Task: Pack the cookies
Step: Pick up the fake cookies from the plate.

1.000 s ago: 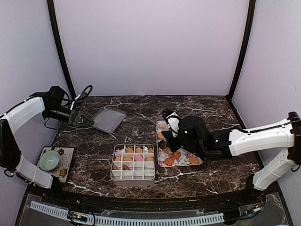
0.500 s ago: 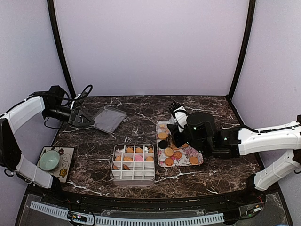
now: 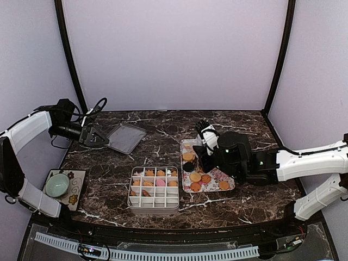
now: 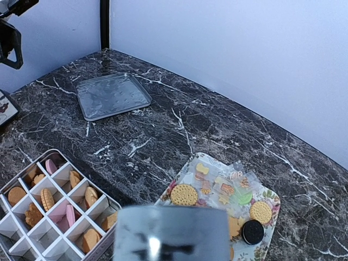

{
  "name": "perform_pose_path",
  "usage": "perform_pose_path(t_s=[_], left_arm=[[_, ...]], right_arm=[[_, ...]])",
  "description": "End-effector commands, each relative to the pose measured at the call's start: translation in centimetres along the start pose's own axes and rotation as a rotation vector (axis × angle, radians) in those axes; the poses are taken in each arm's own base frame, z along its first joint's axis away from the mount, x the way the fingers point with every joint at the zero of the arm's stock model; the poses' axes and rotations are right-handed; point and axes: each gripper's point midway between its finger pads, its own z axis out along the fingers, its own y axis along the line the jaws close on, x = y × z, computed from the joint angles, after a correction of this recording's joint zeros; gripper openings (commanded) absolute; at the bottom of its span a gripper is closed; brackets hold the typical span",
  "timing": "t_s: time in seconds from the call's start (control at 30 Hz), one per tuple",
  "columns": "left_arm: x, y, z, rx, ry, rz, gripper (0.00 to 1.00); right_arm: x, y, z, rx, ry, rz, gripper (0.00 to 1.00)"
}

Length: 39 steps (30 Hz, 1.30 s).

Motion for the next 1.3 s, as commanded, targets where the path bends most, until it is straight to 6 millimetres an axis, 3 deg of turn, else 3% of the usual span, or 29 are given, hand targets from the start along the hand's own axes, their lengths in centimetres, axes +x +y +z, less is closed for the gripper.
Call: perform_pose_path(t_s=[0.0, 0.27, 0.6, 1.0, 1.1, 1.27], left_arm=[[-0.4, -0.5, -0.4, 0.011, -0.010, 0.004, 0.56], [-0.3, -0.6, -0.4, 0.011, -0.009, 0.011, 0.56], [-0.3, -0.5, -0.3, 0.015, -0.007, 0.005, 0.56], [-0.3, -0.6, -0.4, 0.012, -0.007, 0.009, 0.56], [-0.4, -0.6, -0.4, 0.014, -0.008, 0.009, 0.56], [-0.4, -0.6, -0.5, 0.015, -0.009, 0.009, 0.56]], right_arm=[[-0.7, 1.3, 0.4, -0.042, -0.053, 0.062, 0.24], [0.9, 1.6, 1.3, -0.028, -0.036, 0.070, 0.39], [1.8, 0.5, 1.0, 0.017, -0.021, 0.045, 0.41], [3.5, 2.4, 2.1, -0.050, 0.012, 0.092, 0.35], [3.7, 2.1, 2.0, -0.041, 0.019, 0.091, 0.29], [1.6, 0.8, 0.9, -0.001, -0.025, 0.091, 0.22]])
